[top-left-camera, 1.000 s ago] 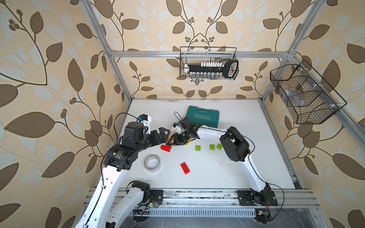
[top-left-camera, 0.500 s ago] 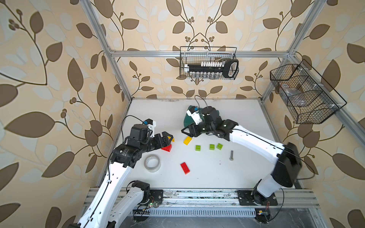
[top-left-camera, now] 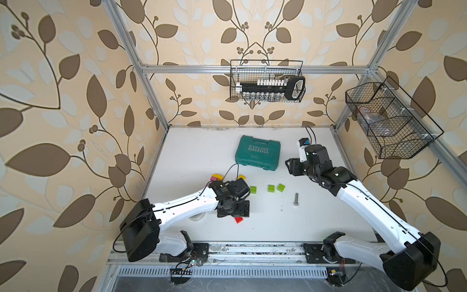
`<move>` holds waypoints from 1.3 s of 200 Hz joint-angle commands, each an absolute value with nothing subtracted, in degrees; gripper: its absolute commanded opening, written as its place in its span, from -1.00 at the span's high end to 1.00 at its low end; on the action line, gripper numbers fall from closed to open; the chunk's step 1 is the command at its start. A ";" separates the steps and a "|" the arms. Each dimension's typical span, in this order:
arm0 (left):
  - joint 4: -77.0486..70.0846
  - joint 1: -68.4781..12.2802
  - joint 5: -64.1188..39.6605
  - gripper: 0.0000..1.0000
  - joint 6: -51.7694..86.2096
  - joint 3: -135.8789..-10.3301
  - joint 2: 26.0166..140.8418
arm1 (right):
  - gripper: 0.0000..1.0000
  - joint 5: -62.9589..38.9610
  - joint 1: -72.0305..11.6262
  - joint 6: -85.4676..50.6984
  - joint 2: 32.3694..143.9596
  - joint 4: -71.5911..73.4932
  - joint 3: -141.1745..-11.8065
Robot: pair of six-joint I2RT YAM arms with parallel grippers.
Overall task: Assemble the letter s with lego
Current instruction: Pick up the lego brick from the center of the board.
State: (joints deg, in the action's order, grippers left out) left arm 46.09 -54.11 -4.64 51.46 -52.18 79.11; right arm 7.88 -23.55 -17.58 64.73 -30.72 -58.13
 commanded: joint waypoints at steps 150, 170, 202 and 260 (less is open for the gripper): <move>39.53 -56.07 3.60 -0.10 72.36 -50.26 90.26 | -0.31 5.45 -21.53 -16.19 61.24 -34.93 -54.76; 39.78 -56.07 3.60 0.16 71.12 -50.67 90.33 | -0.31 5.62 -21.45 -15.98 61.06 -35.22 -54.63; 41.49 -56.12 3.60 0.43 63.65 -53.61 87.96 | -0.30 5.76 -21.35 -15.30 60.14 -35.87 -54.93; 45.65 -56.13 -7.91 1.00 16.64 -70.73 89.99 | -0.21 5.19 -21.36 -12.21 54.16 -32.83 -52.39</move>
